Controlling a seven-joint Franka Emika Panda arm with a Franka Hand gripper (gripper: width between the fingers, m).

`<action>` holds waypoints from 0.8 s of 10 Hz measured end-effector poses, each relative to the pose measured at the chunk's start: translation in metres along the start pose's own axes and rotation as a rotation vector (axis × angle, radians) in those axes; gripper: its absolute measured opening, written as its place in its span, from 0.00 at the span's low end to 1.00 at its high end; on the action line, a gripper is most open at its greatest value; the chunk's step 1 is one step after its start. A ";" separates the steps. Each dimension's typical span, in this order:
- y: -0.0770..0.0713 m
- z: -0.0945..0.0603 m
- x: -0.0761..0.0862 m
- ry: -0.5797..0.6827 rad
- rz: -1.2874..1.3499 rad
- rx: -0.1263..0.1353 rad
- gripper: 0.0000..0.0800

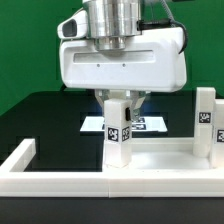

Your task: Assemble desk

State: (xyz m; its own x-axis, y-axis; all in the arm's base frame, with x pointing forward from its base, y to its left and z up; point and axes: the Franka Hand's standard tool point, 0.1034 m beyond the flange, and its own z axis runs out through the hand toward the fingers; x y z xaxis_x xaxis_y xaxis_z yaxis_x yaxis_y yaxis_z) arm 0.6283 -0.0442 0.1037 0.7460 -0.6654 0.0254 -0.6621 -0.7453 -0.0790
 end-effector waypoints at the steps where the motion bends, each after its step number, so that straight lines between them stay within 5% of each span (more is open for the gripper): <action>1: 0.000 0.000 0.000 0.000 0.057 0.000 0.36; 5: -0.003 0.001 0.003 -0.029 0.732 0.038 0.36; 7: -0.014 0.003 -0.002 -0.017 1.129 0.091 0.36; 8: -0.014 0.003 -0.002 -0.016 1.199 0.096 0.36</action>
Offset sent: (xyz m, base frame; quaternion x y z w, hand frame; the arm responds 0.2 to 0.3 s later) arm 0.0137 -0.0061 0.0033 0.0193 -0.0257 0.4060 0.9133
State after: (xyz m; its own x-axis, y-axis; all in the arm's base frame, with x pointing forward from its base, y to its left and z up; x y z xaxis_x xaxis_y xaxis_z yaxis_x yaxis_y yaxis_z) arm 0.6368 -0.0323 0.1017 -0.3396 -0.9319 -0.1271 -0.9277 0.3542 -0.1183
